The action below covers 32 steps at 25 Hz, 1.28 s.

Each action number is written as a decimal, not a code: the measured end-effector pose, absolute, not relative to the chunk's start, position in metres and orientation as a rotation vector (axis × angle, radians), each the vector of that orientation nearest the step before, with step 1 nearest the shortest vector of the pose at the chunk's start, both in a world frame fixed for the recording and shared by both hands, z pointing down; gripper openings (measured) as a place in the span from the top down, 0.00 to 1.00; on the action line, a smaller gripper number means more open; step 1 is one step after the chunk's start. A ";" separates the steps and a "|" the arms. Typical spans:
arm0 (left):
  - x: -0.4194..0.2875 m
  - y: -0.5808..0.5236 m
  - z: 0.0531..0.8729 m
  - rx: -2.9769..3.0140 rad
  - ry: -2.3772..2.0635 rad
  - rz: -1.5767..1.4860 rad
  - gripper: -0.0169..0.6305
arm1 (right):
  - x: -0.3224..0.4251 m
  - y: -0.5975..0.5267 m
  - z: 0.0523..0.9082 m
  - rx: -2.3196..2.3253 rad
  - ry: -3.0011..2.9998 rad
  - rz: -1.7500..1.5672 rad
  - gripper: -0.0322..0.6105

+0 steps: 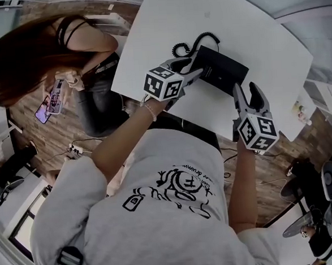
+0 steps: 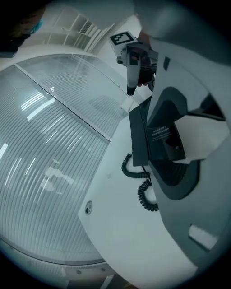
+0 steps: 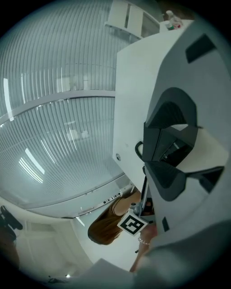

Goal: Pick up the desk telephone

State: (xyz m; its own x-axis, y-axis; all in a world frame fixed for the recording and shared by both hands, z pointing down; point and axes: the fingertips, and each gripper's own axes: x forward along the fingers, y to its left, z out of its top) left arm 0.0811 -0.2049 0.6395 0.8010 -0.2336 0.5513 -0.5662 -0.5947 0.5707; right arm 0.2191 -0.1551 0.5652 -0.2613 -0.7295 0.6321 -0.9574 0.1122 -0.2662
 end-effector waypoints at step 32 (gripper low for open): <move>0.090 -0.199 0.667 2.022 -0.535 0.528 0.59 | 0.212 -0.147 0.616 1.578 -2.019 1.172 0.61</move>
